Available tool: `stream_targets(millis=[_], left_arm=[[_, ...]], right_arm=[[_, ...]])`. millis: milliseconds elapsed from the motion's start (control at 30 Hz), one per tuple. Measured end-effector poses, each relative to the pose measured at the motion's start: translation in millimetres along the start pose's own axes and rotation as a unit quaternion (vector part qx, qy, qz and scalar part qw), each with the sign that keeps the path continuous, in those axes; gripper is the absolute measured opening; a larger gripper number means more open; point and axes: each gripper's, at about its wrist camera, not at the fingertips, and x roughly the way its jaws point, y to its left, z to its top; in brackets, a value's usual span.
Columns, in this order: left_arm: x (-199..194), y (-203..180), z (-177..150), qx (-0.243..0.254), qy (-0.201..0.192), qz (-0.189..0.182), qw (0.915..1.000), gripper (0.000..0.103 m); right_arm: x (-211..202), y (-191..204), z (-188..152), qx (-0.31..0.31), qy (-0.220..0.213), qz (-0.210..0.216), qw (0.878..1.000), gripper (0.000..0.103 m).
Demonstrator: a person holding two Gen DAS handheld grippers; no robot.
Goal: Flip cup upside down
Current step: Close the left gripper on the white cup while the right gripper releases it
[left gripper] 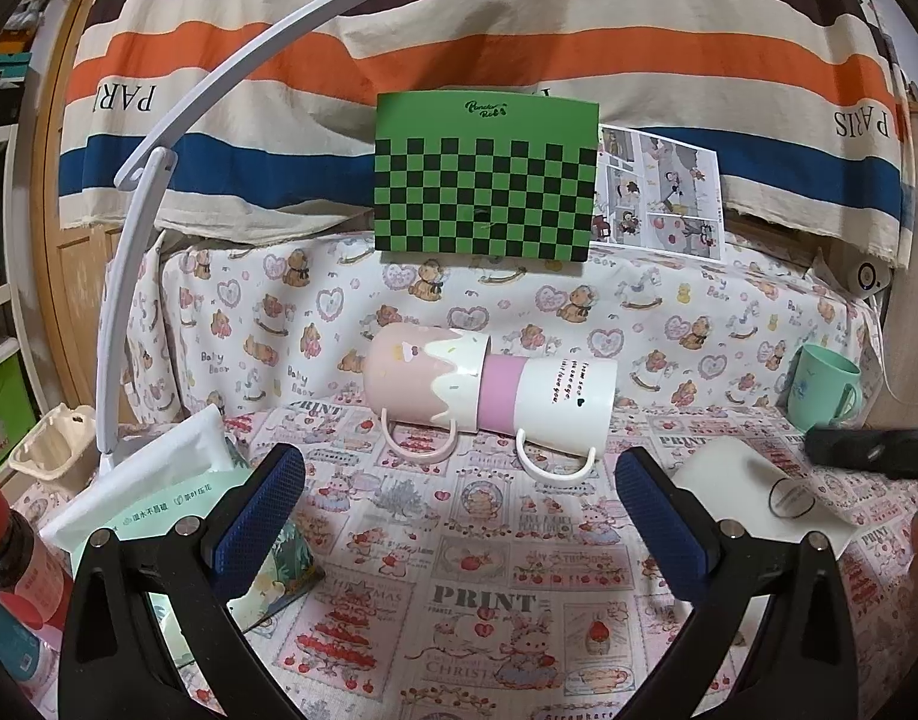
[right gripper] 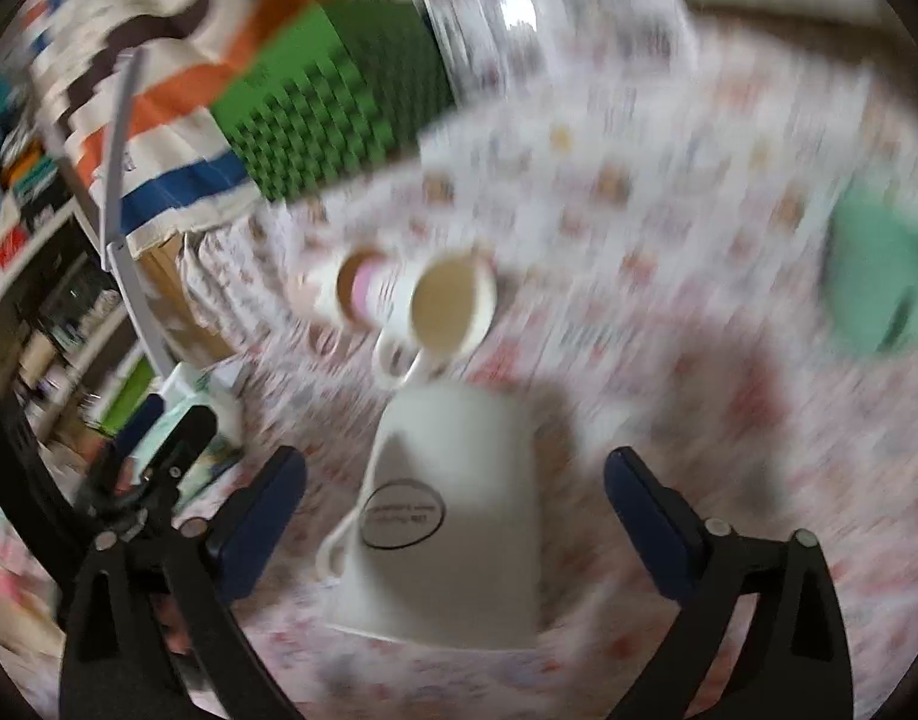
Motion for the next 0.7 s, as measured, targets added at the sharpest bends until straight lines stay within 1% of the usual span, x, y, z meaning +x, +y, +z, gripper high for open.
stream_targets(millis=[67, 100, 167, 200, 300, 433, 533, 567, 633, 700], left_arm=[[-1, -1, 0, 0.003, -0.003, 0.001, 1.0000, 0.103], [-2, -2, 0, 0.004, -0.005, 0.001, 1.0000, 0.103], [-3, -3, 0, 0.008, -0.009, 0.001, 0.9999, 0.103], [-4, -4, 1, 0.010, -0.011, 0.001, 0.9999, 0.103], [-6, -6, 0, 0.012, -0.014, 0.003, 0.9998, 0.103], [-7, -7, 0, 0.016, -0.018, 0.006, 0.9997, 0.103], [-13, -16, 2, 0.050, -0.049, 0.032, 0.9970, 0.103], [-14, -19, 5, 0.060, -0.049, 0.038, 0.9963, 0.103], [-13, -24, 14, 0.058, -0.026, 0.031, 0.9975, 0.103], [-9, -29, 26, 0.043, 0.011, 0.008, 0.9990, 0.103]], right_arm=[[-13, 1, -2, -0.038, -0.050, -0.033, 0.997, 0.103], [-22, 0, -4, -0.066, -0.083, -0.057, 0.993, 0.103], [-28, -2, -7, -0.100, -0.115, -0.089, 0.984, 0.103], [-30, -5, -8, -0.111, -0.124, -0.100, 0.981, 0.103], [-27, -15, -10, -0.133, -0.134, -0.124, 0.974, 0.103], [-27, -27, -17, -0.136, -0.146, -0.127, 0.972, 0.103], [-24, -31, -22, -0.140, -0.149, -0.120, 0.971, 0.103], [-23, -31, -23, -0.143, -0.151, -0.120, 0.971, 0.103], [-23, -32, -25, -0.144, -0.152, -0.123, 0.970, 0.103], [-25, -34, -25, -0.138, -0.157, -0.121, 0.971, 0.103]])
